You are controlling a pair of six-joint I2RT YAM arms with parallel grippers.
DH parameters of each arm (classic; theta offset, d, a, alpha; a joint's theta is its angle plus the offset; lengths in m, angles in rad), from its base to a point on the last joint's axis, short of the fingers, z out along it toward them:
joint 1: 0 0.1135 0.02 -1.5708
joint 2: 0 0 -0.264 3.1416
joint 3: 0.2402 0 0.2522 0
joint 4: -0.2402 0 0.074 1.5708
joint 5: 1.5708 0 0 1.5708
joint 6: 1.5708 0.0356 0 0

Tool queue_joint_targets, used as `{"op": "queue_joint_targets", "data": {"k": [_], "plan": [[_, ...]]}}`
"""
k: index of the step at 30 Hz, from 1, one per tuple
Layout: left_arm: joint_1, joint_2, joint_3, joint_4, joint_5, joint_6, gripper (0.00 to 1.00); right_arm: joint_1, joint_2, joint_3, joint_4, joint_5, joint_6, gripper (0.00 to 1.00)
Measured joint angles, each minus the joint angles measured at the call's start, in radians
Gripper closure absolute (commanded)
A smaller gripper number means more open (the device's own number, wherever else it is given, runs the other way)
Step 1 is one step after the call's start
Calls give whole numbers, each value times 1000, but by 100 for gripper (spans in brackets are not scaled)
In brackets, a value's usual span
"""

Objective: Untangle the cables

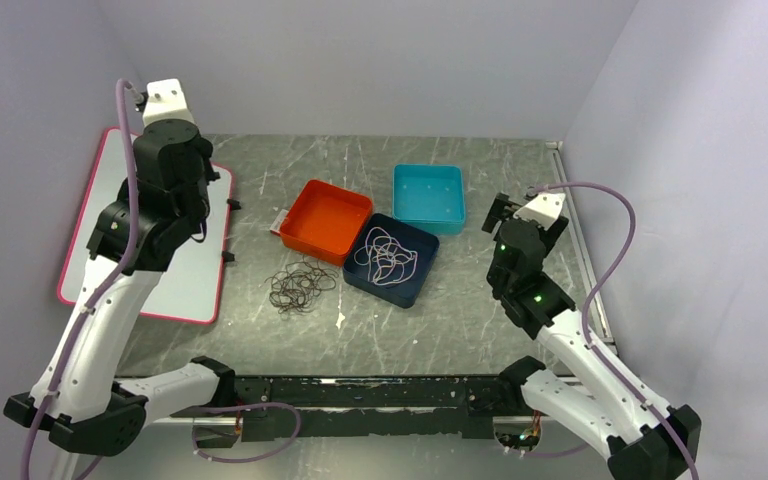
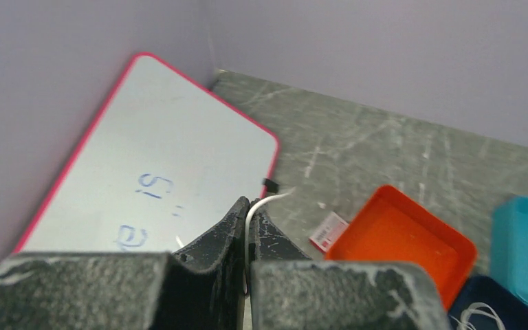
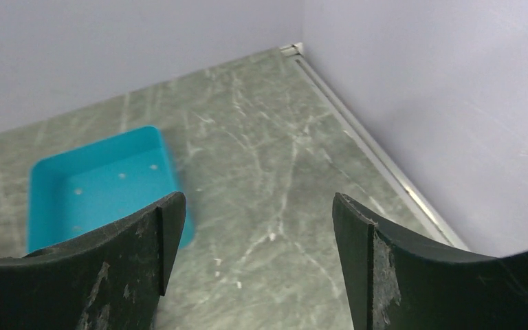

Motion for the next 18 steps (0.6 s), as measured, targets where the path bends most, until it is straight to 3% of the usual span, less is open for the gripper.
{"op": "queue_joint_targets", "data": {"k": [8, 18], "plan": [[80, -5, 31, 5, -59, 86, 92, -57, 24, -12, -22, -41, -23, 17], [90, -81, -6, 77, 396, 147, 93, -64, -13, -40, 180, -705, -74, 17]]}}
